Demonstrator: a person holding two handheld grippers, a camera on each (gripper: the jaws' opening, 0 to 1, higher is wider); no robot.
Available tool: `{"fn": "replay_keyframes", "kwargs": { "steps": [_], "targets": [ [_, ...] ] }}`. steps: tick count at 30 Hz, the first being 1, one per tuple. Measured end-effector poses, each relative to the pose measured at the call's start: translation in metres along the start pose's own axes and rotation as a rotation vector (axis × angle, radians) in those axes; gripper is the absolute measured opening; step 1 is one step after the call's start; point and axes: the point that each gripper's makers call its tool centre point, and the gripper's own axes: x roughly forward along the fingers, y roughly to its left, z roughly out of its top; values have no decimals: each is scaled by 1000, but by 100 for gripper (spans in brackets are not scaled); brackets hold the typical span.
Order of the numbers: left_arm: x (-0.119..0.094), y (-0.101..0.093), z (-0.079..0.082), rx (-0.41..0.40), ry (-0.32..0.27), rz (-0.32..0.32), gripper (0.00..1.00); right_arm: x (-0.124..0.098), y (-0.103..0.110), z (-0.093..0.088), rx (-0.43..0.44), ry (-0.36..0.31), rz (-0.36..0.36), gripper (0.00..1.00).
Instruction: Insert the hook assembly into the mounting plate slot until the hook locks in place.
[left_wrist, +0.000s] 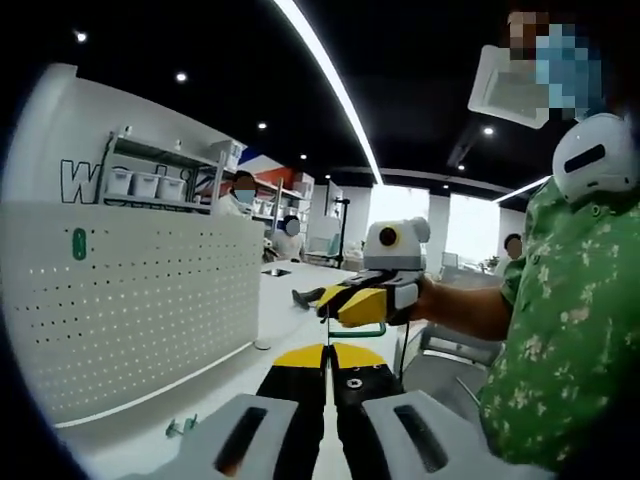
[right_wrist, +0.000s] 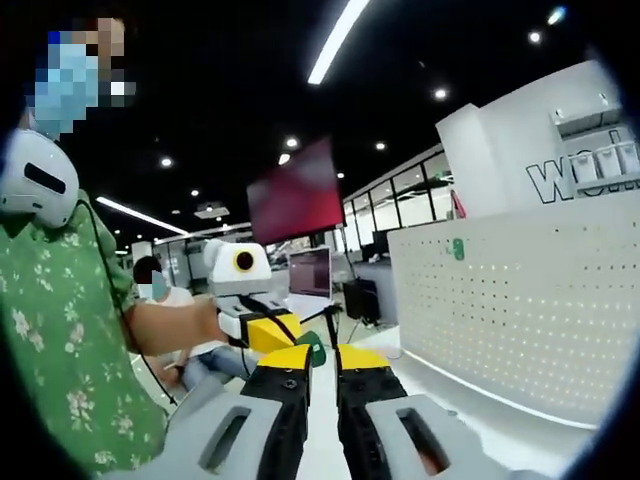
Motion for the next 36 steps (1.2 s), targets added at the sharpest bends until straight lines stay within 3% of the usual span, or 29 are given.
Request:
{"fn": "replay_keyframes", "kwargs": {
  "steps": [15, 36],
  "targets": [
    [2, -3, -1, -29, -22, -35, 2, 1, 4, -5, 58, 14, 39, 3],
    [4, 9, -6, -22, -16, 5, 4, 0, 1, -6, 143, 18, 22, 0]
  ]
}}
